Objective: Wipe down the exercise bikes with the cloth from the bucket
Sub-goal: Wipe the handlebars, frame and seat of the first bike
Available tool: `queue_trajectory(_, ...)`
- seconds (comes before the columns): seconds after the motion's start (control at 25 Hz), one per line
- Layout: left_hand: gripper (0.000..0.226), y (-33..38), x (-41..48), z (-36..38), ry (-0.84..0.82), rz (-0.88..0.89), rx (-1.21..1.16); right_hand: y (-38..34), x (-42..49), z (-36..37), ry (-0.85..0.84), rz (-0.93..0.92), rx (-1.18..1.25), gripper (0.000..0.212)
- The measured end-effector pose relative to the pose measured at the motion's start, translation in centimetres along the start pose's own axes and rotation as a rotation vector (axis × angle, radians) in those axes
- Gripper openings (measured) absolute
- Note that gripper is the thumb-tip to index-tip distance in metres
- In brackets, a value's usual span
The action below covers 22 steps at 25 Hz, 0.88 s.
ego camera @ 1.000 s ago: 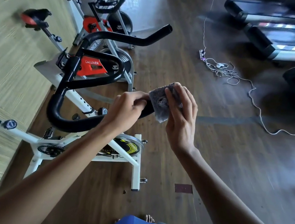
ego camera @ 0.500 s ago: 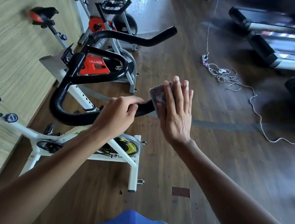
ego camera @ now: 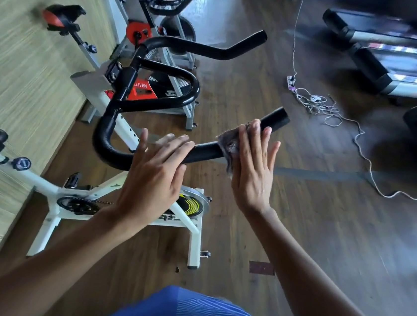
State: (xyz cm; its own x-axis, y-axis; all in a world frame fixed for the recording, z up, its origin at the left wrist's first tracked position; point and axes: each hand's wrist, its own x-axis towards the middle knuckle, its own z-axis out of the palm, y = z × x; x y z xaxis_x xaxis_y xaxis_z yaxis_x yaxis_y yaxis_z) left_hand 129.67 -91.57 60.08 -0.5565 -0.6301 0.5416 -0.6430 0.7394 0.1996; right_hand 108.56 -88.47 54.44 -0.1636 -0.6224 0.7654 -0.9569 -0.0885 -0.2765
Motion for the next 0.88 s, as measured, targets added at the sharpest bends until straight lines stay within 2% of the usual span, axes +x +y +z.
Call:
queue_trajectory(0.12,0.043,-2.4,-2.0,-0.9,0.105,0.039,0.003,-1.8,-0.4,0.9,0.051,0.147,0.081,0.046)
queue_trajectory(0.28,0.045,-6.0,-4.7,-0.8,0.212,0.008,-0.07,-4.6,-2.1,2.5,0.05,0.219,0.199,0.05)
queue_trajectory(0.44,0.053,-9.0,-6.0,0.3,0.186,0.036,-0.134,-6.5,-2.6,3.7,0.093,0.311,0.254,0.052)
queue_trajectory(0.88,0.064,-11.3,-6.6,1.1,0.182,0.111,-0.271,-11.9,-3.5,6.4,0.191,0.376,0.32,0.046)
